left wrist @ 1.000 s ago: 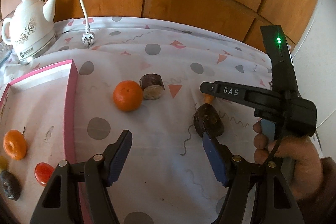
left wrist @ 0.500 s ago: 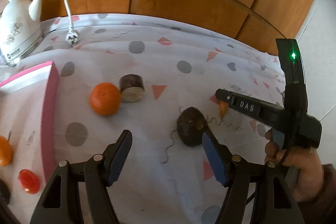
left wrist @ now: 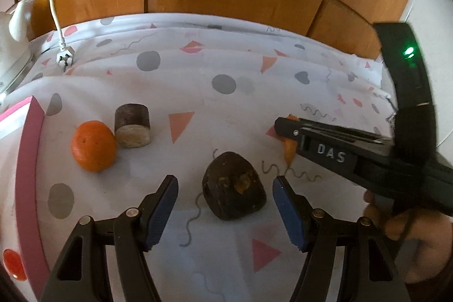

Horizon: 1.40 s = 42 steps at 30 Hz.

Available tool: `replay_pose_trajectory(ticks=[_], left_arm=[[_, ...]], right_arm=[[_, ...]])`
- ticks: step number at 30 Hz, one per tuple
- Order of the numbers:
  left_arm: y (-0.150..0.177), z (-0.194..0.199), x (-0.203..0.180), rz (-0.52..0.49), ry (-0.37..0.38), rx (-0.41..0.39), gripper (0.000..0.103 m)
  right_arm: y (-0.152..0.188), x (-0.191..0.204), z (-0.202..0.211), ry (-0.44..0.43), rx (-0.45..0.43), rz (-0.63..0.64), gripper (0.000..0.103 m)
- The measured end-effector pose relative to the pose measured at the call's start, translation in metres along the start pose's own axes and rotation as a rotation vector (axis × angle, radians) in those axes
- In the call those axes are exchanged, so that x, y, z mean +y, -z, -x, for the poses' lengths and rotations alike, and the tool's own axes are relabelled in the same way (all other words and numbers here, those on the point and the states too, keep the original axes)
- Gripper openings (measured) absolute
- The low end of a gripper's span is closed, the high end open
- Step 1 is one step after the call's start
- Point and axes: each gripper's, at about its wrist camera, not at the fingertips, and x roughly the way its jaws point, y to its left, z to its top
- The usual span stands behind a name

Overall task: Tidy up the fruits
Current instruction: 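Grasp the dark yam piece with the left gripper while the right gripper holds the carrot, then carry the yam piece toward the tray with the left gripper while the right carries the carrot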

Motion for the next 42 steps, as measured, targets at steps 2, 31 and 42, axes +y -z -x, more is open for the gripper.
replay_pose_trajectory(ticks=[2, 31, 42], left_arm=[[0.002, -0.001, -0.002, -0.017, 0.000, -0.006, 0.055], [0.045, 0.038, 0.033, 0.041, -0.075, -0.046, 0.041], [0.051, 0.040, 0.030, 0.030, -0.087, -0.040, 0.042]], right_arm=[[0.000, 0.001, -0.001, 0.005, 0.001, 0.008, 0.027], [0.068, 0.024, 0.090, 0.033, -0.116, 0.072, 0.023], [0.098, 0.009, 0.086, -0.054, 0.012, 0.004, 0.024]])
